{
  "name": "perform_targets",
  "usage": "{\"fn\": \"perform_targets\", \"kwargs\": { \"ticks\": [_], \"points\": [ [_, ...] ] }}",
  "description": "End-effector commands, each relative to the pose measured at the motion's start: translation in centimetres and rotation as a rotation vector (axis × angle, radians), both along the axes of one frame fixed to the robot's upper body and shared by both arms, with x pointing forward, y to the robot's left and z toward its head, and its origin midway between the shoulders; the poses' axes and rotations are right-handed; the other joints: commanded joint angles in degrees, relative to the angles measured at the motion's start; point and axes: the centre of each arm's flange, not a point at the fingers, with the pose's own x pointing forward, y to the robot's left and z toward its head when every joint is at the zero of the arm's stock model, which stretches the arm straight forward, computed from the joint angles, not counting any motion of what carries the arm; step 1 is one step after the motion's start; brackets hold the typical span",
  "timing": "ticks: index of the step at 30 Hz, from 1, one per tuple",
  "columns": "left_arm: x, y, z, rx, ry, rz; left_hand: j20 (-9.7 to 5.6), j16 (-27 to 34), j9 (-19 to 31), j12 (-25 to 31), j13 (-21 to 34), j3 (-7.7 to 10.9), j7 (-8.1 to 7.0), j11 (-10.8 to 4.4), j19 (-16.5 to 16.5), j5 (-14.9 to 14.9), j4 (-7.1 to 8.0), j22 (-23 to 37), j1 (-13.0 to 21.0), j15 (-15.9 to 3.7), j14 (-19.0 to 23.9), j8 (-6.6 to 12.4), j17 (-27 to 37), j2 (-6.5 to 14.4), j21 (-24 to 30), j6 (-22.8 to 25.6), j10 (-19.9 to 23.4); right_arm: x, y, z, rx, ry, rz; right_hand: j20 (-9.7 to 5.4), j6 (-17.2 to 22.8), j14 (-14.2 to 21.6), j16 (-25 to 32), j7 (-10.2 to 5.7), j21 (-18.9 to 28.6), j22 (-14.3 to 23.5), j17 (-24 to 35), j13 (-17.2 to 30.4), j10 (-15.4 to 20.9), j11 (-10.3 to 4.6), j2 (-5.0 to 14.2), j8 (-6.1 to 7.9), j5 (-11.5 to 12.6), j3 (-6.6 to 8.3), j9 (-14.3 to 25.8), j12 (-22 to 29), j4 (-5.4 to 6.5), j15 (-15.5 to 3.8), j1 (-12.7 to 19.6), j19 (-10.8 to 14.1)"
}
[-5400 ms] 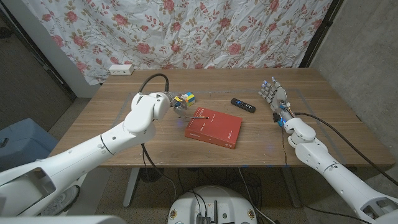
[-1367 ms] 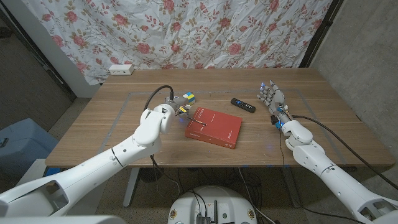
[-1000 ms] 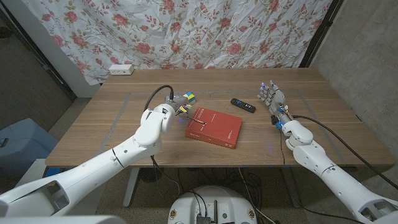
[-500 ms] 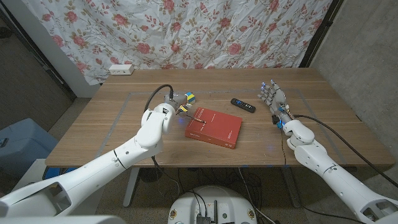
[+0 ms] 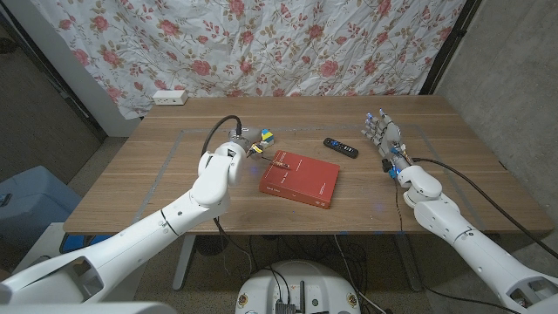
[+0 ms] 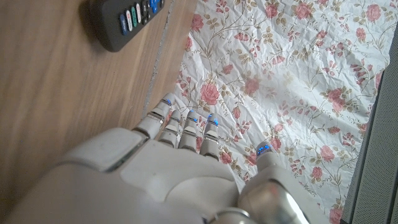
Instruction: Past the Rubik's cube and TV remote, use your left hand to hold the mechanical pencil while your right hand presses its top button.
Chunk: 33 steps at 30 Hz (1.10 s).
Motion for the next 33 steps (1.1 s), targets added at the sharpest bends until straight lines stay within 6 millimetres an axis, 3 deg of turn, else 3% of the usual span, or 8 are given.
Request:
{"fn": "perform_targets", "kwargs": {
  "ticks": [1, 15, 33],
  "points": [
    [-0.6, 0.4, 0.8, -0.067, -0.032, -0.011, -3.47, -0.19, 0.11, 0.19, 0.29, -0.36, -0.04, -0.60, 0.26, 0.20, -0.07, 0.29, 0.53, -10.18, 0.43, -0.28, 0.21, 0.20, 0.02, 0.71, 1.27, -0.2, 0.4, 0.6, -0.030, -0.014, 0.006, 0.25, 0.49, 0.25, 0.15, -0.11, 0.18, 0.18, 0.14, 0.12, 0.49, -0.22, 1.97, -0.14, 0.05, -0.08, 0.18, -0.02, -0.18, -0.04, -0.38, -0.02],
    [-2.0, 0.4, 1.5, -0.159, -0.080, -0.031, -3.37, -0.30, 0.08, 0.04, 0.31, -0.70, -0.05, -0.65, 0.36, 0.19, 0.00, 0.32, 0.66, -10.13, 0.54, -0.59, 0.18, 0.24, -0.01, 0.82, 1.51, -1.6, 1.2, 1.8, -0.095, -0.077, -0.001, 0.17, 0.55, 0.33, 0.20, -0.07, 0.19, 0.18, 0.07, 0.12, 0.59, -0.26, 2.00, -0.18, 0.07, -0.07, 0.18, -0.01, -0.22, -0.10, -0.34, 0.02],
    [-2.2, -0.2, 1.7, -0.294, -0.121, -0.078, -3.28, -0.33, 0.09, -0.06, 0.38, -1.33, 0.08, -0.66, 0.88, 0.18, 0.10, 0.38, 0.72, -10.03, 0.85, -0.94, 0.19, 0.22, 0.10, 1.24, 2.13, -4.1, 2.6, 2.7, -0.185, -0.164, -0.003, 0.06, 0.89, 0.72, 0.31, -0.46, 0.27, 0.17, -0.18, 0.12, 0.81, -0.37, 2.15, -0.16, 0.12, 0.16, 0.20, 0.03, -0.59, -0.05, 0.15, 0.29]
  ]
}}
